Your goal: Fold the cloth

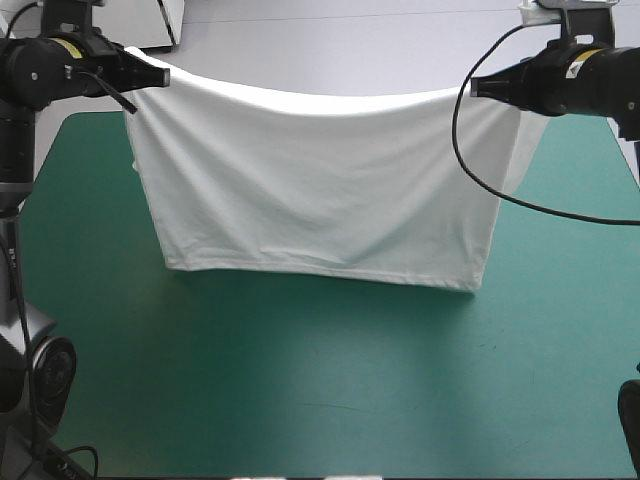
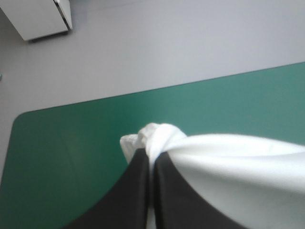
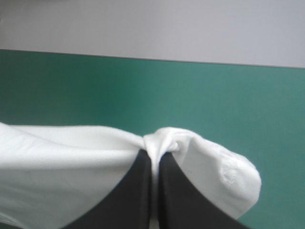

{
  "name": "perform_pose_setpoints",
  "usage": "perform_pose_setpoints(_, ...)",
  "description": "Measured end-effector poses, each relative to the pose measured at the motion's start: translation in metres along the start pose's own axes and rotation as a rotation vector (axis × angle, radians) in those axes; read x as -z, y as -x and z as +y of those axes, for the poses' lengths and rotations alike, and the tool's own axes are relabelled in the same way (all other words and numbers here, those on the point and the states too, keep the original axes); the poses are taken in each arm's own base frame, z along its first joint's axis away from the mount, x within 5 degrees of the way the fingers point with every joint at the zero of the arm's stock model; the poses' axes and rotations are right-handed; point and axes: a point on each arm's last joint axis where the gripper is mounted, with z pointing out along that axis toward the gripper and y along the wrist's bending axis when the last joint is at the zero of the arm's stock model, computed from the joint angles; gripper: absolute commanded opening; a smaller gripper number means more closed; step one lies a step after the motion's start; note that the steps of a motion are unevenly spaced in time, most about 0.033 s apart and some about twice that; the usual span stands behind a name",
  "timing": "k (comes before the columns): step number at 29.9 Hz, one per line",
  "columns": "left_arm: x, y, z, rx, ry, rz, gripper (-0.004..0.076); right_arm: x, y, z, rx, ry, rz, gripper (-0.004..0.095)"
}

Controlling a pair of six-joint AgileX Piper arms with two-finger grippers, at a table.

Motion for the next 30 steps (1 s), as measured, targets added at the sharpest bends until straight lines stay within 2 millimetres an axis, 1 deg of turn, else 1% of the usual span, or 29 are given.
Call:
perform_pose_setpoints(1,0.009,0.002,0.002,-0.003,0.013,-0.021,-0.0009,0.009,0.004,0.000,0.003,0.002,-0.032,-0.0019)
perform_pose_setpoints(5,0.027,0.005,0.005,-0.014,0.040,-0.060,-0.0009,0.030,0.013,0.002,0.005,0.010,-0.106,-0.0019)
perform_pose_setpoints(7,0.031,0.006,0.005,-0.027,0.042,-0.067,-0.0009,0.033,0.014,0.002,0.003,0.019,-0.116,-0.0019)
perform_pose_setpoints(9,0.032,0.006,0.005,-0.035,0.042,-0.068,-0.0009,0.030,0.015,0.003,0.001,0.028,-0.118,-0.0019)
perform_pose_setpoints(11,0.029,0.006,0.005,-0.039,0.042,-0.068,-0.0009,0.021,0.017,0.004,-0.002,0.039,-0.133,-0.0019)
perform_pose_setpoints(14,0.016,0.012,0.004,-0.042,0.043,-0.119,-0.0009,-0.004,0.026,0.005,-0.004,0.053,-0.187,-0.0019)
perform_pose_setpoints(18,-0.018,0.020,0.003,-0.046,0.039,-0.207,-0.0009,-0.049,0.036,0.005,-0.010,0.058,-0.270,-0.0018)
perform_pose_setpoints(20,-0.039,0.023,0.001,-0.050,0.029,-0.249,-0.0009,-0.072,0.040,0.005,-0.016,0.062,-0.327,-0.0019)
perform_pose_setpoints(22,-0.055,0.025,0.000,-0.052,0.029,-0.287,-0.0009,-0.089,0.045,0.005,-0.023,0.068,-0.387,-0.0018)
perform_pose_setpoints(23,-0.062,0.027,-0.001,-0.053,0.031,-0.308,-0.0009,-0.094,0.047,0.005,-0.026,0.070,-0.427,-0.0019)
perform_pose_setpoints(25,-0.070,0.030,0.000,-0.057,0.040,-0.344,-0.0009,-0.097,0.053,0.005,-0.029,0.074,-0.502,-0.0018)
perform_pose_setpoints(28,-0.066,0.036,0.001,-0.063,0.055,-0.384,-0.0009,-0.093,0.058,0.005,-0.024,0.070,-0.551,-0.0019)
perform_pose_setpoints(30,-0.062,0.038,0.002,-0.063,0.057,-0.394,-0.0009,-0.090,0.058,0.005,-0.017,0.064,-0.549,-0.0019)
